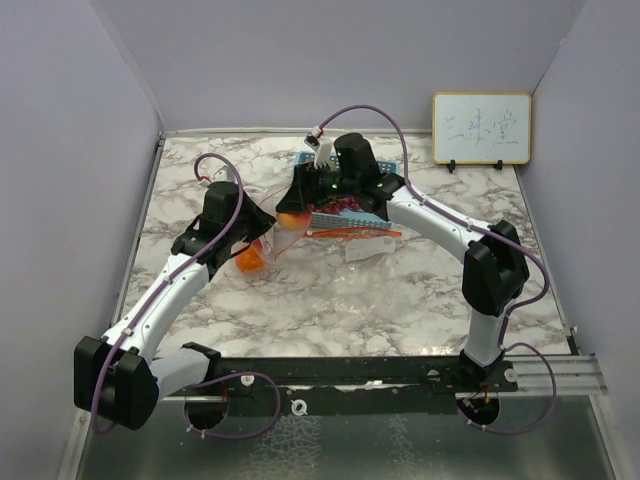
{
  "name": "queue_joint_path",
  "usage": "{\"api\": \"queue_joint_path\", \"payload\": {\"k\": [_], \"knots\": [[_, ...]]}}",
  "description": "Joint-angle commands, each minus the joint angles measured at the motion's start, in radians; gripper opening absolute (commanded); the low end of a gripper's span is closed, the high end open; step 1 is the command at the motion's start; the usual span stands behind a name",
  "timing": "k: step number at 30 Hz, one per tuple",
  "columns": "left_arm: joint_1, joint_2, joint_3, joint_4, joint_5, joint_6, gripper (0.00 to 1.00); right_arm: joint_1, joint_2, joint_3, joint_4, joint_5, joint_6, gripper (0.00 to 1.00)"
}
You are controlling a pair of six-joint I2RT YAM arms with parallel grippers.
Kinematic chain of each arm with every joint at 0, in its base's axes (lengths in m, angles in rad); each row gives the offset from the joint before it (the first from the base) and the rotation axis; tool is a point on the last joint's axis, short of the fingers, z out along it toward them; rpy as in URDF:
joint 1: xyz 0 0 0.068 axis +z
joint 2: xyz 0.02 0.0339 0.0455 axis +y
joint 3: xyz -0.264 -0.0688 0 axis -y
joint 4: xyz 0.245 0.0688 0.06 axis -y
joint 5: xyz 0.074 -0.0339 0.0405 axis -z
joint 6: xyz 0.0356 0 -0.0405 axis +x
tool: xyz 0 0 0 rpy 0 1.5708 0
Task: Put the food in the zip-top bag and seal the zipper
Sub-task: Place the fake fruit in the zipper food storage bag, then pick up the fake fruit from the bin.
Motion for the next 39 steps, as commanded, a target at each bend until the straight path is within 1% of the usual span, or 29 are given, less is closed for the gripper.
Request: {"api": "queue_joint_path", "payload": {"k": [1, 2, 3, 8, 13, 18, 22, 28, 34, 39], "knots": [[0.003, -0.028, 0.000, 0.021, 0.014, -0.008, 0.00, 0.008, -0.038, 0.042, -0.039, 0.122, -0.047, 0.85], [0.003, -0.026, -0.002, 0.023, 0.014, -0.010, 0.00, 0.008, -0.047, 0.045, -0.041, 0.136, -0.052, 0.96], [0.003, -0.024, -0.004, 0.025, 0.015, -0.010, 0.00, 0.008, -0.053, 0.051, -0.046, 0.150, -0.058, 1.00], [0.003, -0.005, 0.001, 0.039, 0.021, -0.011, 0.00, 0.008, -0.090, 0.076, -0.109, 0.252, -0.110, 0.99], [0.003, -0.003, -0.002, 0.038, 0.022, -0.008, 0.00, -0.017, -0.140, 0.011, -0.146, 0.451, -0.108, 1.00], [0.003, -0.009, -0.010, 0.035, 0.019, -0.008, 0.00, -0.042, -0.055, 0.030, -0.308, 0.669, -0.119, 1.00], [0.004, -0.014, -0.009, 0.027, 0.016, -0.001, 0.00, -0.052, 0.028, 0.048, -0.328, 0.751, -0.144, 1.00], [0.006, -0.014, -0.012, 0.022, 0.016, 0.003, 0.00, -0.078, 0.134, 0.065, -0.271, 0.785, -0.115, 1.00], [0.012, -0.010, -0.008, 0.017, 0.017, 0.015, 0.00, -0.084, 0.240, 0.070, -0.187, 0.874, -0.106, 0.98], [0.020, -0.002, -0.008, 0.016, 0.023, 0.022, 0.00, -0.087, 0.296, 0.038, -0.034, 0.891, -0.192, 0.97]]}}
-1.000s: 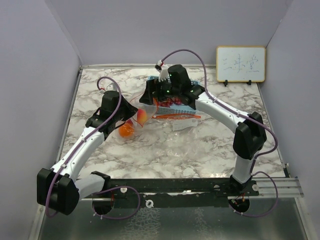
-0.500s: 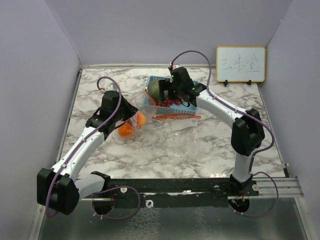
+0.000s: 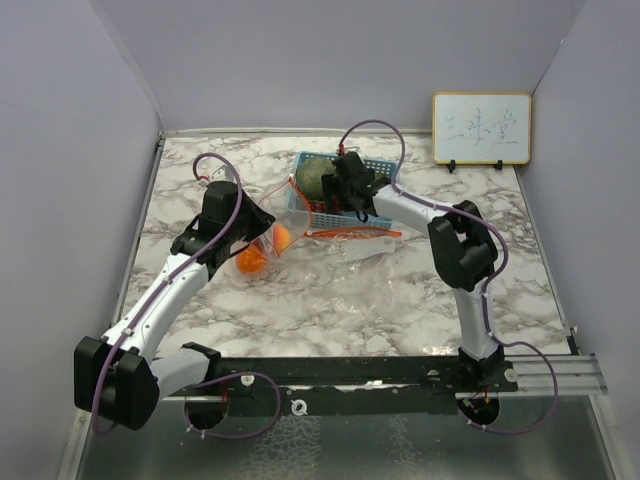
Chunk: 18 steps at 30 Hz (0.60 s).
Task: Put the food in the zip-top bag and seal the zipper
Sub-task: Pick up the fake fruit from the bin.
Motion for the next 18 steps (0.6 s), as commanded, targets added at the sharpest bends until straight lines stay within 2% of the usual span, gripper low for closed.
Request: {"api": "queue_joint_path", "payload": {"k": [1, 3, 5, 6, 9, 13, 15, 18], "knots": [[0.013, 0.002, -0.006, 0.008, 0.022, 0.020, 0.00, -0.002, 0.054, -0.010, 0.191, 0.075, -0.074, 0.96], [0.015, 0.006, -0.004, 0.007, 0.026, 0.022, 0.00, -0.008, 0.063, -0.036, 0.242, 0.090, -0.087, 0.95], [0.017, 0.008, -0.003, 0.005, 0.026, 0.024, 0.00, -0.022, 0.080, -0.048, 0.257, 0.077, -0.076, 0.88], [0.019, 0.010, -0.001, 0.006, 0.027, 0.025, 0.00, -0.028, 0.087, -0.054, 0.260, 0.065, -0.071, 0.80], [0.025, 0.015, 0.002, 0.002, 0.028, 0.029, 0.00, -0.036, 0.082, -0.093, 0.287, 0.045, -0.070, 0.43], [0.032, 0.024, 0.005, 0.007, 0.033, 0.029, 0.00, -0.036, 0.021, -0.144, 0.308, 0.021, -0.087, 0.12], [0.032, 0.029, 0.009, 0.011, 0.034, 0.031, 0.00, -0.036, -0.028, -0.149, 0.288, 0.005, -0.090, 0.03], [0.035, 0.037, 0.011, 0.020, 0.036, 0.031, 0.00, -0.036, -0.146, -0.147, 0.257, -0.049, -0.106, 0.02]]}}
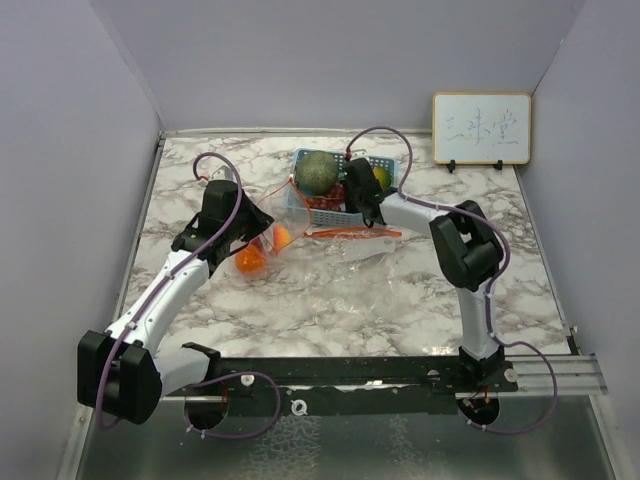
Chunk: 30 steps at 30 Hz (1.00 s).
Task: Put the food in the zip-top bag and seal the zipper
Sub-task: Pick up the fake fruit from the bin.
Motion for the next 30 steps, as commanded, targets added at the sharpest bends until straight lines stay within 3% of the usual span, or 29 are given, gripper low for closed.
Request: {"api": "queue_joint_path", "payload": {"k": [1, 15, 22, 30], "knots": [[0.009, 0.014, 0.013, 0.024, 0.030, 0.019, 0.00, 0.000, -0.198, -0.003, -0.024, -0.093, -0.036, 0.02], [0.009, 0.015, -0.014, 0.055, 0.055, -0.010, 0.00, 0.000, -0.452, 0.040, -0.137, -0.395, 0.031, 0.02], [0.008, 0.029, -0.006, 0.066, 0.072, -0.012, 0.00, 0.000, -0.503, 0.182, -0.173, -0.608, 0.039, 0.02], [0.008, 0.036, -0.007, 0.074, 0.092, -0.023, 0.00, 0.020, -0.498, 0.202, -0.098, -0.785, 0.156, 0.02]]}}
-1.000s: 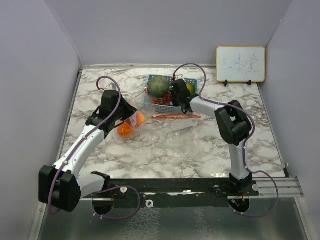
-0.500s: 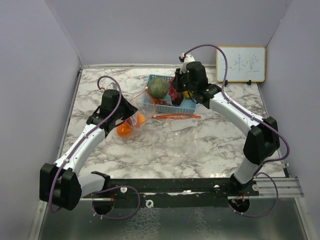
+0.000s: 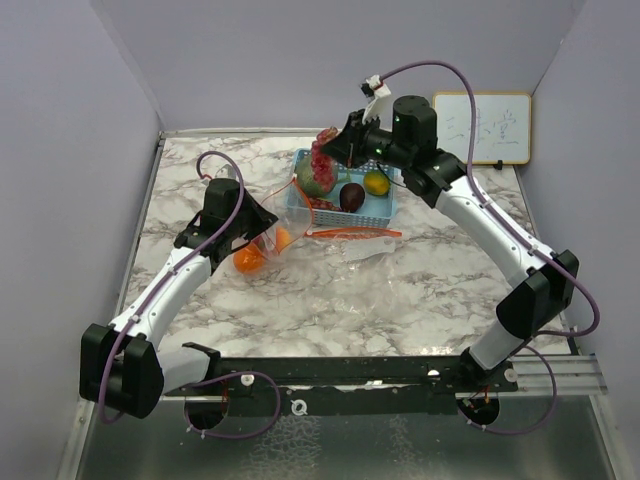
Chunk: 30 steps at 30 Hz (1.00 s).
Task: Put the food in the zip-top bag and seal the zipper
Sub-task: Pick up the fake fruit from the bin, then place the fake fruit in the zipper food storage bag.
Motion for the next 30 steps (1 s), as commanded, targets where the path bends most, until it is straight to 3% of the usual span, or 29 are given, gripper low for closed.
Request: {"api": "queue_joint_path", "payload": {"k": [1, 9, 16, 23, 27, 30], "knots": [[0.004, 0.002, -0.006, 0.036, 0.034, -0.010, 0.00, 0.022, -0.004, 0.017, 0.067, -0.153, 0.080, 0.02], [0.003, 0.011, 0.014, 0.032, 0.042, -0.003, 0.00, 0.082, 0.033, -0.043, 0.089, -0.155, 0.076, 0.02], [0.005, 0.018, 0.021, 0.031, 0.041, 0.000, 0.00, 0.152, 0.078, -0.083, 0.003, -0.094, 0.005, 0.04], [0.005, 0.024, 0.022, 0.030, 0.039, 0.003, 0.00, 0.158, 0.051, -0.081, -0.097, 0.073, -0.068, 0.66], [0.004, 0.031, 0.024, 0.031, 0.041, 0.001, 0.00, 0.156, 0.028, -0.054, -0.115, 0.162, -0.095, 0.86], [0.003, 0.029, 0.032, 0.023, 0.032, 0.001, 0.00, 0.133, 0.042, -0.023, -0.158, 0.264, -0.076, 0.88]]}}
